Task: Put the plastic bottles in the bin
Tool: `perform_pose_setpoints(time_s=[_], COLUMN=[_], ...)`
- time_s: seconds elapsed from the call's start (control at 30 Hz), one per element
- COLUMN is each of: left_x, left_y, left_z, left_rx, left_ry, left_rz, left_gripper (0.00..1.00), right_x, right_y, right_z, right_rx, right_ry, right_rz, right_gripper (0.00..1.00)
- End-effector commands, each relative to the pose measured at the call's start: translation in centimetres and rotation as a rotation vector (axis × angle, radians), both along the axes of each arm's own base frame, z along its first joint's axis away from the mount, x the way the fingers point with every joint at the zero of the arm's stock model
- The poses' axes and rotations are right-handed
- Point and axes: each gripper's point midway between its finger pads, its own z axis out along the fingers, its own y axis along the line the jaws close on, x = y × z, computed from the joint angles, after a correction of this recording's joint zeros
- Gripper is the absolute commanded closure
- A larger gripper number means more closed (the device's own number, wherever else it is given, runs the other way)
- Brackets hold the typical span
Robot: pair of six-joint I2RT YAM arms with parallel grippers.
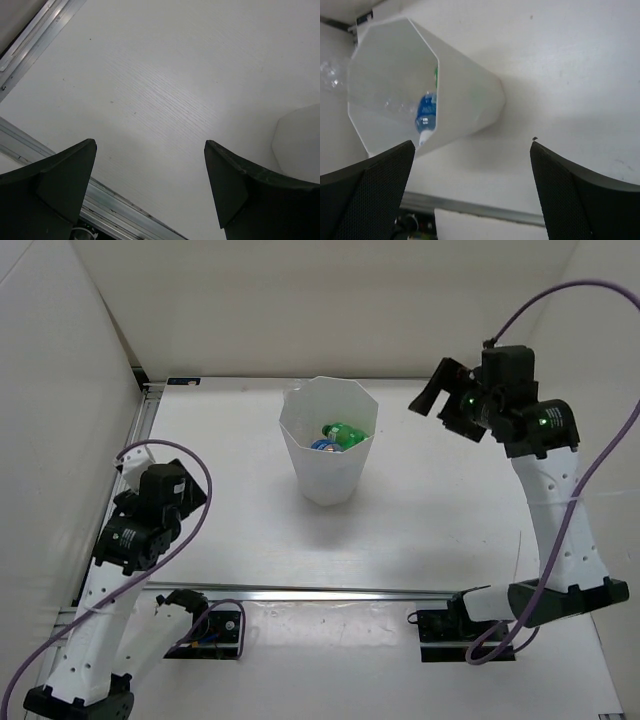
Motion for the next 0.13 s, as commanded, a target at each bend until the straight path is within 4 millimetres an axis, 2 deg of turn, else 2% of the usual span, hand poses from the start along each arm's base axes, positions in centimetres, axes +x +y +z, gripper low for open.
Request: perform_pose_setpoints(time_s=[0.0,0.1], left_x=[0.8,0.9], left_y=[1.3,3.0], left_z=[0.1,-0.9], left_rx=[0.054,0.111], left_ry=[-0.029,0.0], left_rz=[0.078,0.202], left_gripper=[0.0,0.0], right_x=[-2.2,-2.3], right_y=[1.5,0.6], right_z=[-1.5,-0.9], right_rx=[0.097,0.122], right_ry=[0.082,0.08], right_rz=[0.116,0.087], right_gripper=[0.0,0.0])
